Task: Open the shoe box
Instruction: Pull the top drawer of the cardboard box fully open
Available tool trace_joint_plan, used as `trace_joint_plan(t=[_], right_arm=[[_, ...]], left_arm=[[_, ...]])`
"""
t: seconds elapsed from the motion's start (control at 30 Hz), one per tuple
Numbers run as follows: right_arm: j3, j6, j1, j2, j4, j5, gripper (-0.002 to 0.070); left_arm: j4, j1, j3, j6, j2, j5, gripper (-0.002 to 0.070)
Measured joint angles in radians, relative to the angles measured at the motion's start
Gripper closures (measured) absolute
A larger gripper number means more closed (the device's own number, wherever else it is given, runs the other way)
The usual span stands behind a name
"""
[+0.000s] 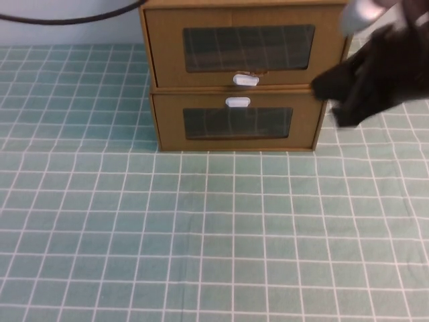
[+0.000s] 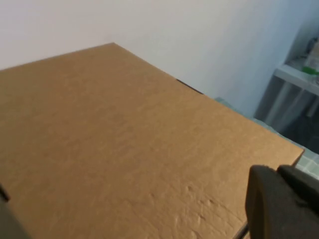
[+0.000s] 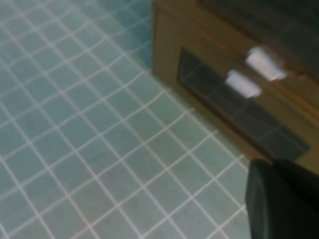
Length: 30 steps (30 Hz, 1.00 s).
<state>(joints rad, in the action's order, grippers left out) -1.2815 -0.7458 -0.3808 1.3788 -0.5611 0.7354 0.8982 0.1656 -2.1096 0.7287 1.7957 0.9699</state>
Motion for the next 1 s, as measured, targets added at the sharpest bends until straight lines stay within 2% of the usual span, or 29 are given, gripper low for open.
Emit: trace_joint_plan(t=[0.1, 0.23, 0.4, 0.67, 0.83, 1.0], right_arm=[[0.000, 0.060, -0.094, 0.047, 0.149, -0.003, 0.0689], [0.000, 0.325, -0.219, 0.073, 0.576, -0.023, 0.0689], [0.000, 0.594, -0.331, 0.080, 1.026, -0.023, 0.0689], [-0.001, 0.913, -0.454, 0.131, 1.666, -0.029, 0.0689], [-0.002, 1.095, -0.491, 0.224, 1.928, -0.025, 0.0689], [-0.002, 1.217, -0.495, 0.319, 2.033, -0.001, 0.0689]], left_arm=[[0.000, 0.039, -0.183, 0.009, 0.144, 0.095, 0.0680], [-0.027, 0.112, -0.343, 0.009, 0.297, 0.164, 0.0680], [-0.036, 0.164, -0.368, 0.009, 0.388, 0.165, 0.0680], [-0.027, 0.166, -0.385, -0.092, 0.460, 0.159, 0.0680], [-0.017, 0.166, -0.387, -0.148, 0.470, 0.147, 0.0680], [-0.016, 0.164, -0.387, -0.163, 0.470, 0.147, 0.0680]])
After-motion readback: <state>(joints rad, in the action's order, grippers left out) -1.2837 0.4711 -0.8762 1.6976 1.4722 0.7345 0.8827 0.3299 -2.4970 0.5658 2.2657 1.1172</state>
